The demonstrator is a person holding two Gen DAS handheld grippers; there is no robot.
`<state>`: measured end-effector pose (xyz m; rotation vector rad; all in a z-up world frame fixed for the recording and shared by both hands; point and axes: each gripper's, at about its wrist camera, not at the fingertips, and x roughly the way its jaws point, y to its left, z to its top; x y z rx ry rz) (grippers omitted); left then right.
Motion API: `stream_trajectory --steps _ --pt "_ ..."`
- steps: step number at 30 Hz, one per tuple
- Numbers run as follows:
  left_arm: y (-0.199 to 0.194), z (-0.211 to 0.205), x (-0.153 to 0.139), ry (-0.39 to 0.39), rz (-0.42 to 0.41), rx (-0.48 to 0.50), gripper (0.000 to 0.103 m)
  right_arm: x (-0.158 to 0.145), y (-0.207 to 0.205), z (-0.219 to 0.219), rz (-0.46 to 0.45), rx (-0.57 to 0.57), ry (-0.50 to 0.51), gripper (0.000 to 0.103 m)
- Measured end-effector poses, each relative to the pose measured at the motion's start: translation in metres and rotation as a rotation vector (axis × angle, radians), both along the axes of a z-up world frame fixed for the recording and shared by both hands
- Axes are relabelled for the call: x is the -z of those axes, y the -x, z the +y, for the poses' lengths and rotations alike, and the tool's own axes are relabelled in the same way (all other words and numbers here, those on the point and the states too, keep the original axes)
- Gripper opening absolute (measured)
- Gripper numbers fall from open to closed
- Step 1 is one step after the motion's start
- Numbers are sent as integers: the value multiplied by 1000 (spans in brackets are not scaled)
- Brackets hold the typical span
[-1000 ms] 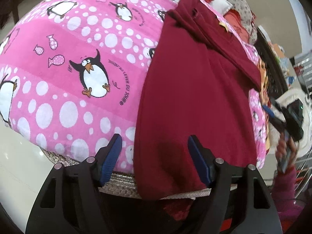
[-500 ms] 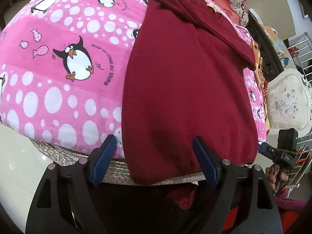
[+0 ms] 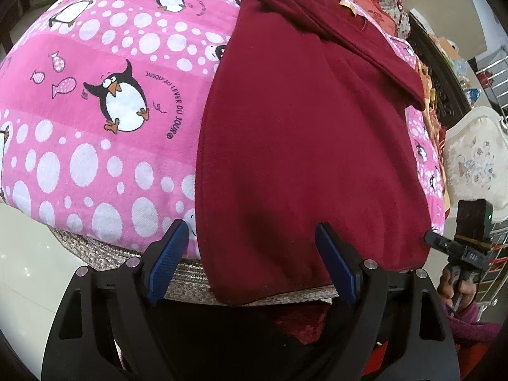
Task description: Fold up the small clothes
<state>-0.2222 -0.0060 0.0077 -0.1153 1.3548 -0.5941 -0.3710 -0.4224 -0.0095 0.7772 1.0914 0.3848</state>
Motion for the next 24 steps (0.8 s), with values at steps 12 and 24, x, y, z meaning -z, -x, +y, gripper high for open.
stream_trajectory --steps 12,24 --pt "0 -8 1 -37 -18 26 87 1 -2 -3 -9 8 -25 48" --pt "-6 -4 -1 -39 -10 14 26 -14 -10 8 -82 -69 3 21"
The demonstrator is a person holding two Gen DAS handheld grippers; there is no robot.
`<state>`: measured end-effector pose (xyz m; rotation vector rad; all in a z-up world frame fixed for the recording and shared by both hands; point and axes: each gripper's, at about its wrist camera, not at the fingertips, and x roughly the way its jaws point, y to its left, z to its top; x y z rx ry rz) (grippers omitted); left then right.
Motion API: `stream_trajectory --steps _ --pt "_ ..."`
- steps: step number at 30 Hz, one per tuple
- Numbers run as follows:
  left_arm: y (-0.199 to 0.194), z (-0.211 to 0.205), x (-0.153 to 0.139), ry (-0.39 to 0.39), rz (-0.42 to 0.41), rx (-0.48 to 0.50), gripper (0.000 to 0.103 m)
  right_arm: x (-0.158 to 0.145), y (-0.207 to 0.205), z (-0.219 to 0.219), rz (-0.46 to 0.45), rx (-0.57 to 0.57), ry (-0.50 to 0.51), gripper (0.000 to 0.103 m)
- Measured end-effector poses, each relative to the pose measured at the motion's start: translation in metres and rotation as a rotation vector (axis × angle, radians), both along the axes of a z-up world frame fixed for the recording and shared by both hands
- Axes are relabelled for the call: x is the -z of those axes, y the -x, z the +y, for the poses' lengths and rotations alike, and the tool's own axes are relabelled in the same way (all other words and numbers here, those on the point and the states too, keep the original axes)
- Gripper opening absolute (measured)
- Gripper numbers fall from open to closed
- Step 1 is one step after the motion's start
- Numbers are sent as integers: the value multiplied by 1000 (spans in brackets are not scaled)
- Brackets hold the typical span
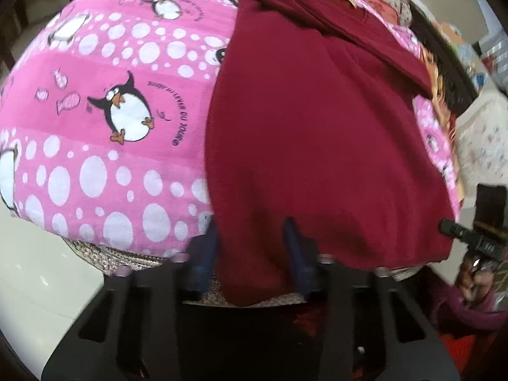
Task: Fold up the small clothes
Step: 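Grasp the sweater hem end with both grippers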
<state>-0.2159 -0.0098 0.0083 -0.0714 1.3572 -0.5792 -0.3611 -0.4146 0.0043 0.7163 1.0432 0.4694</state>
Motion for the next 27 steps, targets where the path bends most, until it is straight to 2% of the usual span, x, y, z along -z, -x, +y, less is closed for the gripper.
stream_trajectory --steps 2,6,14,20,27 --pt "-2 2 0 23 20 -6 20 -8 -4 1 -32 -13 -10 21" --pt "0 -6 -5 19 1 23 13 -17 -8 -1 -66 -15 -12 20" --pt "-5 -2 -18 98 12 -16 11 -28 -7 -19 -139 54 -53 20" --pt "-13 3 -45 169 -65 -37 8 -35 -10 -31 -191 111 -93 20" --pt "-38 -13 -76 242 -179 -39 7 -61 -26 -46 -286 175 -80 20"
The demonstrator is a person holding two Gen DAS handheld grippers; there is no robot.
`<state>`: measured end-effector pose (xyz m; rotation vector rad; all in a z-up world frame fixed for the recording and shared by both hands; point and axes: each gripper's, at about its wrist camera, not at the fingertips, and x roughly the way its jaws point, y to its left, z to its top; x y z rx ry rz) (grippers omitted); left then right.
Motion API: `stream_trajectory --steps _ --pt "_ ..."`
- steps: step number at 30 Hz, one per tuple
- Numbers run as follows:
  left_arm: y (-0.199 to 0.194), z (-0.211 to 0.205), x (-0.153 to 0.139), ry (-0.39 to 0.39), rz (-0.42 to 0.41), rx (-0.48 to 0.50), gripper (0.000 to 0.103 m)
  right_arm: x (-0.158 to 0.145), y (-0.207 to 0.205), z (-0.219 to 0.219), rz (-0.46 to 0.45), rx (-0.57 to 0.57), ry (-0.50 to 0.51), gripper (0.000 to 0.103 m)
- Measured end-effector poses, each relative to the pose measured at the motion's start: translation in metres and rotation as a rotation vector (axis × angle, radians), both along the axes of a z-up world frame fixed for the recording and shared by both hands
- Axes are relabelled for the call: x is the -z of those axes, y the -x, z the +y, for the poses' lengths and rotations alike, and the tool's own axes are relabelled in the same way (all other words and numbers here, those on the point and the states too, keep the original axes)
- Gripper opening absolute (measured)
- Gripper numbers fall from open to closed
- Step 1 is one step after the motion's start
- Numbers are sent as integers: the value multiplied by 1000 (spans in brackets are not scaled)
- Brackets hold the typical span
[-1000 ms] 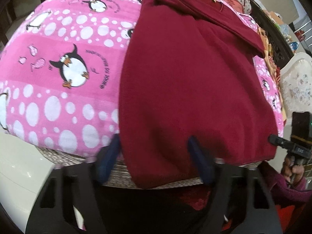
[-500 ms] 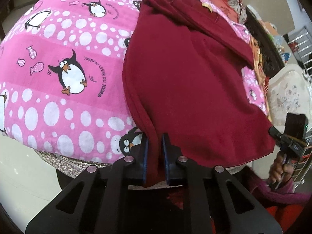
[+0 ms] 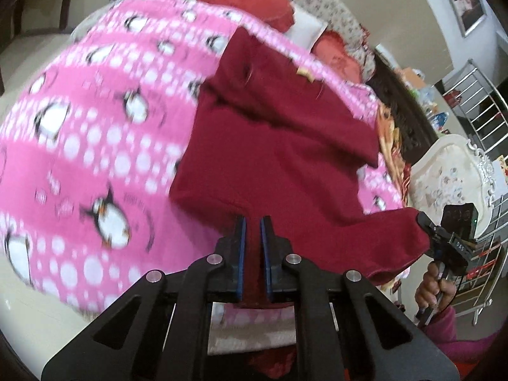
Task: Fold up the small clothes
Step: 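Grasp the sweater hem end with both grippers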
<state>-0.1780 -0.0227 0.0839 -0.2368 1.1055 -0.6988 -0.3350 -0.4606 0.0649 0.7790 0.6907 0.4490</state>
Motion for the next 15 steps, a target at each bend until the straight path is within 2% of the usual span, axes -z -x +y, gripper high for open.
stream_trajectory --steps 5,9,13,15 --pt "-22 -17 -15 34 -61 6 7 -20 -16 -20 -72 77 10 20" --pt "-28 -25 -13 30 -60 20 7 -31 -24 -33 -87 108 23 20" --pt "-26 -26 -7 31 -42 25 7 -23 -25 -28 -15 72 53 20" --pt "-22 -24 -7 8 -59 26 7 -10 -24 -19 88 19 73 20"
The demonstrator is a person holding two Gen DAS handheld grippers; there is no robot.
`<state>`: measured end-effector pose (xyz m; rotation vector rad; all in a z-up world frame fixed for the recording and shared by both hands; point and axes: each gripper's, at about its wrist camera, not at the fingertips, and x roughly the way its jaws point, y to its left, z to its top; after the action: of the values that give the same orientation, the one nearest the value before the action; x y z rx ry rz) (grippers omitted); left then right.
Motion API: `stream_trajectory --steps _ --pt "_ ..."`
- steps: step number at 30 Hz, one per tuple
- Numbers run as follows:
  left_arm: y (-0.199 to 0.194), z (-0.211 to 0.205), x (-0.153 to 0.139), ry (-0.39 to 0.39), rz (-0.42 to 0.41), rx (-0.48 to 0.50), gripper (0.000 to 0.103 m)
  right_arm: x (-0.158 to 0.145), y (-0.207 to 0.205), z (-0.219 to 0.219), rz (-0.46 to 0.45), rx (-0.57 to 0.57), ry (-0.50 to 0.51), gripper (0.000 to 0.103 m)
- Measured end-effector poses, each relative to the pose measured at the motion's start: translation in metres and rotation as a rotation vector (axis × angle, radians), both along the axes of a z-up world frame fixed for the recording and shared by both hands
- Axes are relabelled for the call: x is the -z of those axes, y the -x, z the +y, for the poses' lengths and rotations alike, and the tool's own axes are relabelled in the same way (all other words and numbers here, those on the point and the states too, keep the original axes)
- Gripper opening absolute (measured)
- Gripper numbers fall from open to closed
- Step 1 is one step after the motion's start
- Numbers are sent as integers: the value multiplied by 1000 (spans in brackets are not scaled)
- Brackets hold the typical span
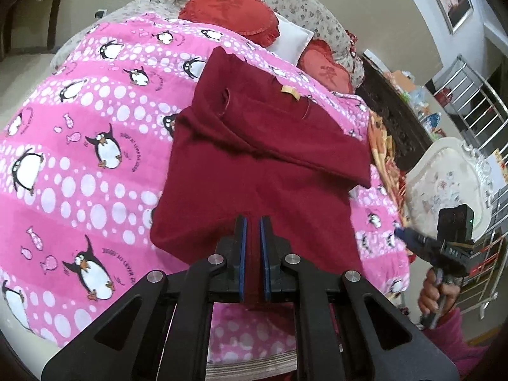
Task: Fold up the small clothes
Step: 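Grasp the sweater hem end with both grippers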
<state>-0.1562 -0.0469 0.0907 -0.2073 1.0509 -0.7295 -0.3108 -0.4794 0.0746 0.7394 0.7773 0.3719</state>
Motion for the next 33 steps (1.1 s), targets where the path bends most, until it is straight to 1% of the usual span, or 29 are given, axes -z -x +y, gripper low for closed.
stream_trajectory --steps 2,3,4,6,8,9,12,15,17,18,20,22,25,26,29,30,31,32,33 --pt "2 3 1 1 3 -5 7 12 3 8 84 -41 10 36" --pt "2 5 2 6 9 -10 7 20 6 12 140 -65 14 52" --pt "2 7 2 8 12 -15 7 30 12 15 192 -84 10 54" --pt "1 10 1 13 15 -26 7 46 24 16 252 -105 -16 54" --pt "0 12 0 12 14 -32 7 59 36 13 291 -91 -44 54" --pt "-1 12 -1 11 12 -34 7 66 42 9 306 -82 -75 54" --pt "-2 12 -2 10 11 -36 7 81 54 4 317 -68 -165 54" --pt "-3 10 -3 11 11 -37 7 98 56 12 333 -95 -224 55" --pt "-4 10 -4 9 10 -37 7 104 54 21 324 -115 -246 58" --pt "-3 10 -3 8 11 -38 7 105 51 26 316 -116 -234 61" --pt "-3 10 -3 6 14 -41 7 105 50 29 303 -121 -223 61" --pt "-3 12 -3 7 20 -48 7 101 52 26 292 -129 -257 61" --pt "-4 14 0 4 26 -53 7 95 61 20 236 -142 -333 61" --pt "-4 15 2 5 32 -57 7 94 61 19 224 -140 -338 61" --pt "-4 15 5 8 45 -64 7 98 52 32 243 -153 -303 59" --pt "-4 15 5 8 44 -63 7 98 49 38 241 -168 -281 56" --pt "-3 14 4 2 40 -59 7 97 46 45 235 -184 -249 50" --pt "-2 13 4 -2 36 -56 7 95 42 51 233 -193 -221 46" --pt "-1 13 3 -6 31 -53 7 95 39 57 232 -193 -193 38"
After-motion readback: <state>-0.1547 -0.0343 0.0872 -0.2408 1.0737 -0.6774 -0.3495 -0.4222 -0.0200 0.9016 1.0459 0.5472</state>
